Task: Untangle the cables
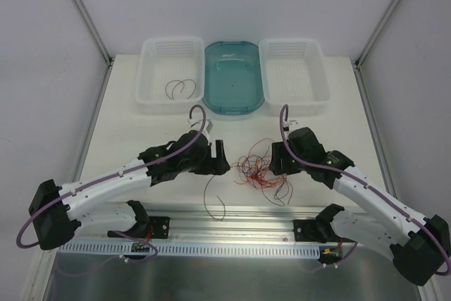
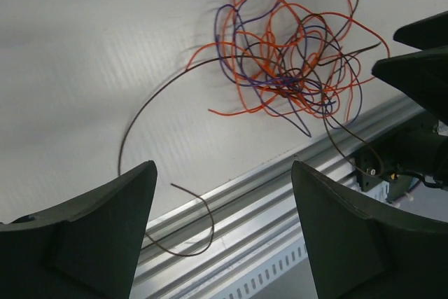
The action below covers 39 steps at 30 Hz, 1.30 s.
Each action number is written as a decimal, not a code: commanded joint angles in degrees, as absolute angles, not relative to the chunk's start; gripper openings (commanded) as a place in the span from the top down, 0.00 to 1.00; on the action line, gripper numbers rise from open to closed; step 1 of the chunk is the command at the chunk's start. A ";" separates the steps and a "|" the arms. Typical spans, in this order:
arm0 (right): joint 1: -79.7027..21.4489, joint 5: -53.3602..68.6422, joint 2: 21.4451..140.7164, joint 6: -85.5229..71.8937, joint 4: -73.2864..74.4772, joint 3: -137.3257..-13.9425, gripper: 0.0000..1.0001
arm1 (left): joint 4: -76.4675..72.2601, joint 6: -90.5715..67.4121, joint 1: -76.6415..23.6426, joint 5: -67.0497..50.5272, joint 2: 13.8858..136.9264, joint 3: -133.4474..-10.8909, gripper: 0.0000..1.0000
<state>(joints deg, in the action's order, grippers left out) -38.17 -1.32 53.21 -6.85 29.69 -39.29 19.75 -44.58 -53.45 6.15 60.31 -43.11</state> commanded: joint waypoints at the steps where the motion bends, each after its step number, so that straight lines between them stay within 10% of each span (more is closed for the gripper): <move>1: -38.50 -3.87 51.94 -8.70 30.15 -38.15 0.39 | 14.18 -45.70 -55.54 3.35 67.82 -47.28 0.22; 22: -42.27 -3.25 57.83 -14.59 16.44 -31.29 0.43 | -6.06 -55.98 -57.22 -3.87 96.50 -50.19 0.42; 29: -43.59 -2.20 63.80 -16.08 11.78 -30.94 0.46 | -9.13 -57.66 -57.22 -3.52 99.23 -49.57 0.79; 33: -45.26 -1.05 67.41 -16.70 8.80 -31.03 0.56 | -10.28 -57.13 -57.22 -0.98 96.52 -47.82 1.00; 39: -45.44 -0.96 70.40 -16.53 8.25 -31.90 0.89 | -11.60 -54.14 -56.34 4.39 87.57 -43.87 1.00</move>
